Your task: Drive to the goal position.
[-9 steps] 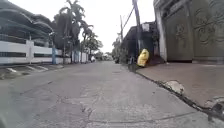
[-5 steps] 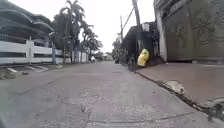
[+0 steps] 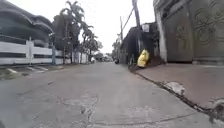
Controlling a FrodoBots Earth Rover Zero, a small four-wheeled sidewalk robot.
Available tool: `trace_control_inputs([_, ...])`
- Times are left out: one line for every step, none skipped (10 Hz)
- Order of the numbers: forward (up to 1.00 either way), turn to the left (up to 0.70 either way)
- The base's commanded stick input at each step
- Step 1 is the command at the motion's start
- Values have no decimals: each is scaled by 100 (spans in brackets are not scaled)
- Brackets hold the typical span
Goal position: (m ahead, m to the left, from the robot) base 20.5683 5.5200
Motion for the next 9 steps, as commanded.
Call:
trace_control_inputs([70,0])
trace_control_inputs([70,1])
trace_control_inputs([70,1])
trace_control_inputs([70,1])
trace_control_inputs([70,1])
trace_control_inputs([70,1])
trace_control_inputs([70,1])
trace_control_inputs([70,1])
trace_control_inputs([70,1])
